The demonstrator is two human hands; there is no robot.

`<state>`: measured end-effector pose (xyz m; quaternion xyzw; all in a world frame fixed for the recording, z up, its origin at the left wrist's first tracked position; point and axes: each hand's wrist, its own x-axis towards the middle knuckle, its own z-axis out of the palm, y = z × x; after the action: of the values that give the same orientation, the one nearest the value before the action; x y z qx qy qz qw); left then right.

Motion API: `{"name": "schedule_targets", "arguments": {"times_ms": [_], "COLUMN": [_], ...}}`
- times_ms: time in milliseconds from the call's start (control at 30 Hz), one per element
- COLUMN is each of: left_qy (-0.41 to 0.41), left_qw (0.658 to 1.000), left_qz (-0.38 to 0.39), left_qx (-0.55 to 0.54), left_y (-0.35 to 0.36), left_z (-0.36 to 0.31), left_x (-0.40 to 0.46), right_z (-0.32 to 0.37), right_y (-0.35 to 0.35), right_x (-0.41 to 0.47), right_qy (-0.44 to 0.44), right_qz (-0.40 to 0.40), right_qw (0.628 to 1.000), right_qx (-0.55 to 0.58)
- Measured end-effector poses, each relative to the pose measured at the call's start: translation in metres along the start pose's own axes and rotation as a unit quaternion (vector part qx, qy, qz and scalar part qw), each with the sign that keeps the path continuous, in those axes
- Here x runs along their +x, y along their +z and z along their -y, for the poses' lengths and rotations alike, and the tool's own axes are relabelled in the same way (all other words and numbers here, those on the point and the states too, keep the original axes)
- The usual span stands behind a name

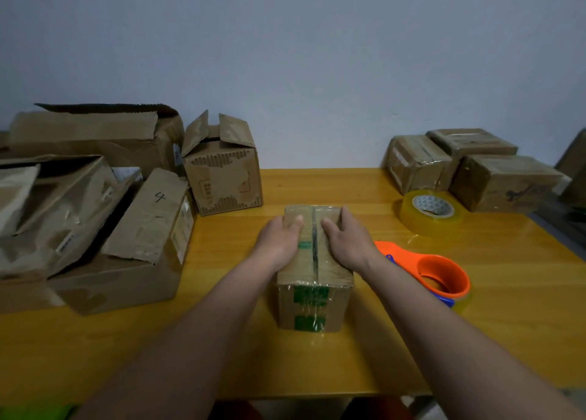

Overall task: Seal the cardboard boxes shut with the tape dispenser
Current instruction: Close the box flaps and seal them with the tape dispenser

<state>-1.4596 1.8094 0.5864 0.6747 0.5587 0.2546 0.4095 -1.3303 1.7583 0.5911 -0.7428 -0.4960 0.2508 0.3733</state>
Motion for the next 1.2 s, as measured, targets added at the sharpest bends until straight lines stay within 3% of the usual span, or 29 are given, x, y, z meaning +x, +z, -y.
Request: {"name": "schedule_targets", "arguments": {"times_ms": [33,100,167,233,467,667,767,867,933,1033,1133,1200], "left_qy": [0.013,0.124,0.257,0.33,0.358,0.303,0.327,0.398,0.426,0.412,0.395,0.372], "left_qw": [0.999,0.99,0.961,0.929,0.907,0.911,0.895,0.855,0.833,0.847,0.857,0.868], "left_qz": [-0.013,-0.011,0.039,0.063,0.036,0.031,-0.04,-0.139,-0.178,-0.219,-0.22,-0.204], "left_qx": [0.036,0.059,0.089,0.157,0.22,0.279,0.3,0.304,0.307,0.256,0.246,0.258], "left_y": [-0.004,-0.013,-0.017,-0.019,-0.02,-0.018,-0.015,-0.003,0.008,0.016,0.018,0.016], "left_z": [0.002,0.013,0.029,0.047,0.054,0.039,0.036,0.032,0.036,0.041,0.038,0.033], "left_x": [-0.007,-0.028,-0.056,-0.068,-0.058,-0.059,-0.067,-0.082,-0.091,-0.094,-0.094,-0.094], "right_z": [0.0,-0.004,-0.013,-0.028,-0.046,-0.063,-0.081,-0.092,-0.1,-0.11,-0.116,-0.114], "right_y": [-0.006,-0.017,-0.018,-0.014,-0.023,-0.035,-0.05,-0.059,-0.057,-0.054,-0.063,-0.072], "right_x": [-0.003,-0.02,-0.046,-0.069,-0.067,-0.075,-0.08,-0.083,-0.083,-0.082,-0.082,-0.085], "right_qy": [-0.016,-0.092,-0.193,-0.249,-0.295,-0.255,-0.221,-0.08,0.005,0.021,0.007,-0.026], "right_qz": [-0.003,-0.009,0.03,0.082,0.12,0.078,-0.075,-0.196,-0.181,-0.139,-0.143,-0.164], "right_qw": [0.997,0.989,0.973,0.955,0.933,0.948,0.95,0.92,0.893,0.875,0.907,0.951], "right_qx": [-0.07,-0.115,-0.124,-0.143,-0.17,-0.176,-0.205,-0.33,-0.412,-0.464,-0.396,-0.261]}}
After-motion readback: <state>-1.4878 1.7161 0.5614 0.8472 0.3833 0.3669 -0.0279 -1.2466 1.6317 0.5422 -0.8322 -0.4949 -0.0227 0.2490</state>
